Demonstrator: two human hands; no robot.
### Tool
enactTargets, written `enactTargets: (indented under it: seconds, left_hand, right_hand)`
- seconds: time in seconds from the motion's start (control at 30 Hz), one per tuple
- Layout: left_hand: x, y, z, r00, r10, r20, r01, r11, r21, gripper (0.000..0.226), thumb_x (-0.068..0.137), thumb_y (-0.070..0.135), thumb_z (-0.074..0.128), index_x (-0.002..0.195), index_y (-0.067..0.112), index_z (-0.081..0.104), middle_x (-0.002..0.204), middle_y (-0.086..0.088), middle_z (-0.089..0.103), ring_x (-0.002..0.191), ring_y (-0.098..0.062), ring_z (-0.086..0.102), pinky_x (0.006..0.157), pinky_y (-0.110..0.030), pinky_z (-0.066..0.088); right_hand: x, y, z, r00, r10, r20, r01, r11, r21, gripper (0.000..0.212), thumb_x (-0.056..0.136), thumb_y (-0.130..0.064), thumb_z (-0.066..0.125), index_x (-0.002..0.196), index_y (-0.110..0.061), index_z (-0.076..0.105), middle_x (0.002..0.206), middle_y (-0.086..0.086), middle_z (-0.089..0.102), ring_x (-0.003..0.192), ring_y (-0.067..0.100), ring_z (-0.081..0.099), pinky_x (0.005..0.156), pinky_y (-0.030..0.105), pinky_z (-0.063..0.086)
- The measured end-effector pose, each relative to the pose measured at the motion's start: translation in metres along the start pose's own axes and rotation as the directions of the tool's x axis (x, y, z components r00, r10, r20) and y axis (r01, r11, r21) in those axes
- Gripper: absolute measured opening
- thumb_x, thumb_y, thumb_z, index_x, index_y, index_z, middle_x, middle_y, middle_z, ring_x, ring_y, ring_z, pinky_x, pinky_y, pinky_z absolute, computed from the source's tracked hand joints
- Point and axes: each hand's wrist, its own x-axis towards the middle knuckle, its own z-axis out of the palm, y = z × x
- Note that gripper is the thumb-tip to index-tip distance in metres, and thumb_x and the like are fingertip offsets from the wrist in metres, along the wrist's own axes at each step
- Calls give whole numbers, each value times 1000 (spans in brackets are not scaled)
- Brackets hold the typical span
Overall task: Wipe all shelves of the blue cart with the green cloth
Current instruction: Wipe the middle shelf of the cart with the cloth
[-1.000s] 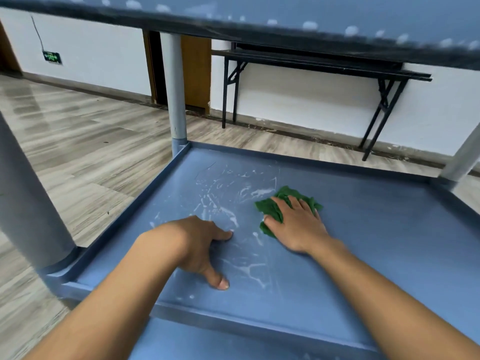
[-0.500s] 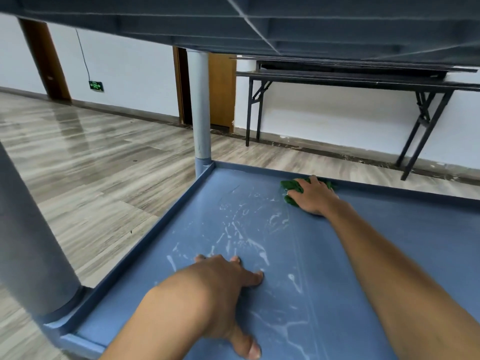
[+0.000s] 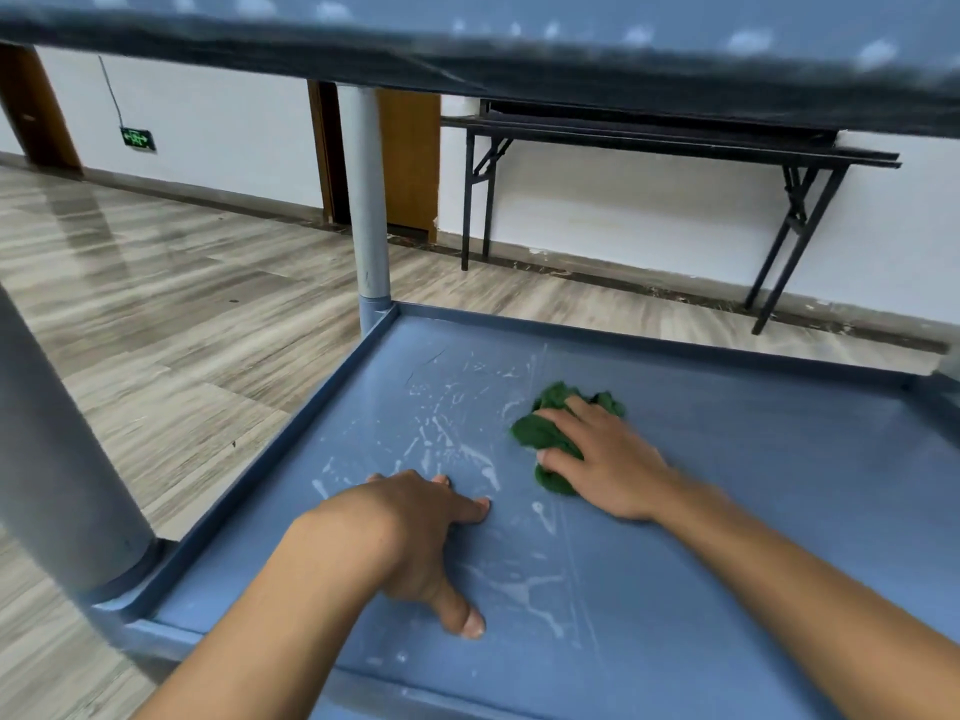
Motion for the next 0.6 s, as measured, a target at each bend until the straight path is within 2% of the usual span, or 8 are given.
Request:
enactTargets:
  seconds: [0.1,0.2,0.27,0.33,0.4,0.5,0.6]
  left_hand:
    - [-2,1,-1,1000,6,10,-6,1000,-9,104,64,69,73,148,53,13,161,14,9,143,-21,26,108,-35,29]
    - [-6,0,-1,1000,3,10,-3,1000,-14,106,62,70,74,148,52,15,159,15,15,141,-20,31,108,-36,33]
    - [-6,0,-2,1000,1,9,0,1000,-15,108,61,70,74,149,50,15,159,14,17,140,-19,32,108,-36,33]
    - [-8,1,-1,1000,10,10,-10,1000,-5,108,62,70,74,150,47,15,159,13,18,140,-18,32,107,-33,33]
    - [-9,1,-1,1000,15,15,-15,1000,9,108,63,69,74,151,45,15,159,11,19,140,-19,32,104,-32,33]
    - [-10,2,-1,1000,20,19,-21,999,26,108,65,70,72,151,44,14,160,9,18,139,-20,33,105,-33,33]
    - [-10,3,-2,1000,22,20,-23,999,25,106,66,70,72,152,44,14,160,9,19,139,-20,33,108,-34,34]
  right_hand:
    - [-69,-24,4,999,-20,30,20,999,-26,81,79,-79,16,154,-49,22,168,-8,14,154,21,17,126,36,13]
    - [-136,-55,8,1000,-18,2,18,999,-49,73,83,-74,18,152,-51,20,163,-14,15,150,15,14,120,24,7]
    - [-166,-72,13,1000,10,-2,-10,999,-52,75,81,-74,17,153,-54,21,165,-16,12,153,13,12,123,25,3]
    - [-185,-82,16,998,56,-1,-56,997,-57,75,78,-77,12,152,-59,13,166,-19,0,154,7,2,124,25,-5]
    - [-190,-88,17,997,75,-15,-76,993,-88,67,86,-75,16,151,-60,7,164,-23,-6,153,3,-3,124,24,-6]
    - [-186,-90,15,996,79,-44,-83,990,-111,63,94,-69,29,153,-57,10,167,-20,-3,154,5,0,124,24,-6]
    - [-171,-86,16,996,88,-18,-89,994,-57,67,93,-70,26,156,-51,13,170,-12,2,156,10,1,125,28,-4]
